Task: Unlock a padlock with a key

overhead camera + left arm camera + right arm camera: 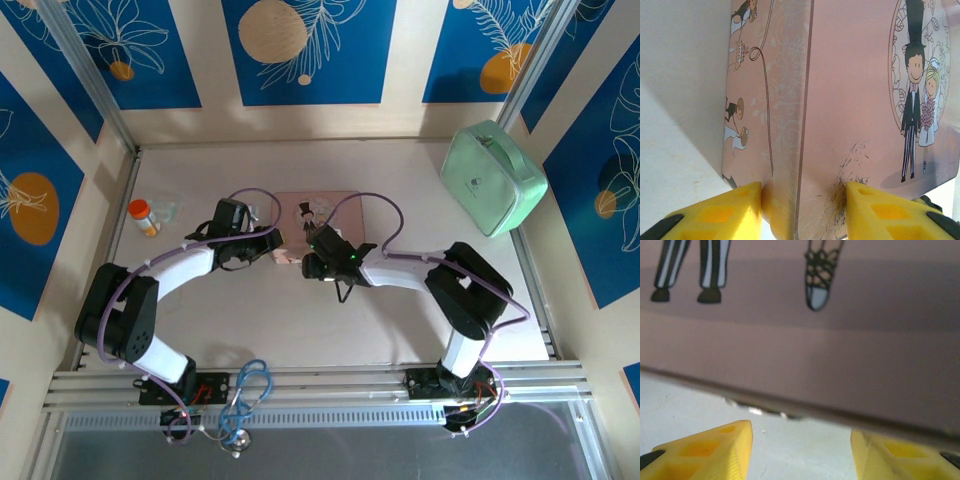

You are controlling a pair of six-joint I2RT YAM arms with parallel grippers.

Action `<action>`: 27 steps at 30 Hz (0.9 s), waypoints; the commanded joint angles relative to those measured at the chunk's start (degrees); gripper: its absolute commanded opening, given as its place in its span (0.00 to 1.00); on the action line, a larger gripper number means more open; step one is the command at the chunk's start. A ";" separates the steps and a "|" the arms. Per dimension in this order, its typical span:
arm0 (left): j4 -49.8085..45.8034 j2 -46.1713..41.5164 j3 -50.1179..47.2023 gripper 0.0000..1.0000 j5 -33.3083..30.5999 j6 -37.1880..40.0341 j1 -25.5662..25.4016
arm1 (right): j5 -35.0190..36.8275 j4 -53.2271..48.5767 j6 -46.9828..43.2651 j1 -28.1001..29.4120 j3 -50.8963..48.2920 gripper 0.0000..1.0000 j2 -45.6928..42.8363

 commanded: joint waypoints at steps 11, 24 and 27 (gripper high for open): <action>-2.60 0.04 0.85 0.42 2.49 0.06 0.29 | 0.93 -1.84 -1.83 1.82 1.09 0.53 -0.85; -3.77 -1.41 1.46 0.49 2.24 0.80 0.34 | -2.98 6.43 1.76 0.95 -7.26 0.53 -7.63; -4.65 -2.22 1.95 0.55 1.75 1.73 0.34 | -3.08 6.19 2.35 0.27 -6.62 0.53 -6.58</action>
